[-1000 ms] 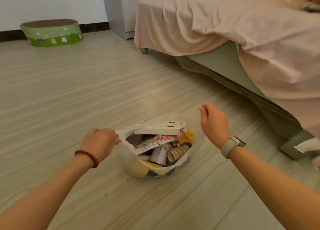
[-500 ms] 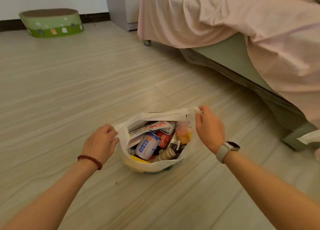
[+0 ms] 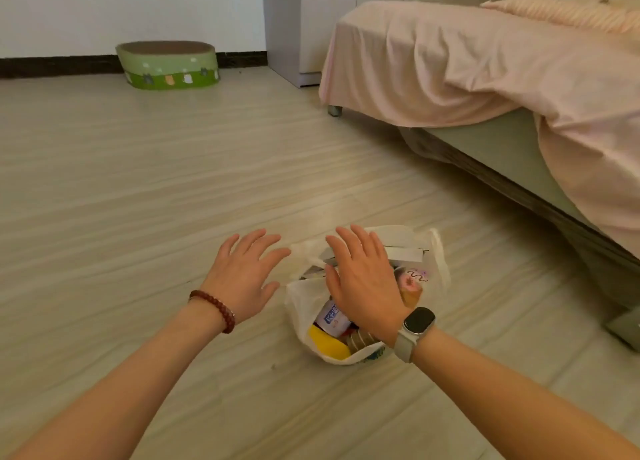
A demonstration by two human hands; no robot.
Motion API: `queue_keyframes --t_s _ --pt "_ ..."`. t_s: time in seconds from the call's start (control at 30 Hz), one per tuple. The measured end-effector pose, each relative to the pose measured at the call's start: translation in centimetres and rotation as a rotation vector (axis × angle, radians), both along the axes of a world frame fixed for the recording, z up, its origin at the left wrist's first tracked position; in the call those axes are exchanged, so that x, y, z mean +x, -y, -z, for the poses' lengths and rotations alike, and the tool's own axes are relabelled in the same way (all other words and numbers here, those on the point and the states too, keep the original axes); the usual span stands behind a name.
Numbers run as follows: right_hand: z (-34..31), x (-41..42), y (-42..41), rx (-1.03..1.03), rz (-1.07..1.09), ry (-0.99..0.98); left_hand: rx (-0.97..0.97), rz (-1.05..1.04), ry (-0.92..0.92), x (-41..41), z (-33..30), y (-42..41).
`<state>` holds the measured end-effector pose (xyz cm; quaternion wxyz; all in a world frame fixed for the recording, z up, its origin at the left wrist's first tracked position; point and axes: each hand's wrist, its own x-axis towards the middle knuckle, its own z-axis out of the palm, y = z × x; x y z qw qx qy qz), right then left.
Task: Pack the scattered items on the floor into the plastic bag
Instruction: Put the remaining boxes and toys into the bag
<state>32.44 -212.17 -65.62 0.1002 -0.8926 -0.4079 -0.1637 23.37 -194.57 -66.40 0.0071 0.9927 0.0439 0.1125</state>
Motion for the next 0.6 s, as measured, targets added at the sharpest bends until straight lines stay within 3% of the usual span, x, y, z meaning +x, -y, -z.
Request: queue_keyframes --t_s 0.23,0.37,0.47,0.6 --pt "4.3 -10.2 -10.1 -0.127 -0.527 -0.052 -0.247 -0.410 0.122 -14.0 3.3 -6.8" --pt "10.5 -18.8 -14.0 -0.313 -0.759 -0.322 -0.465 -0.828 0.092 -27.0 10.0 -8.3" --pt "15.3 -25.2 -16.3 -0.488 -0.789 -0.559 -0.565 -1.134 0.070 -35.7 14.3 -7.8" --pt "19.9 -32.9 -19.2 -0.566 -0.724 -0.730 -0.616 -1.410 0.018 -43.9 18.3 -7.2"
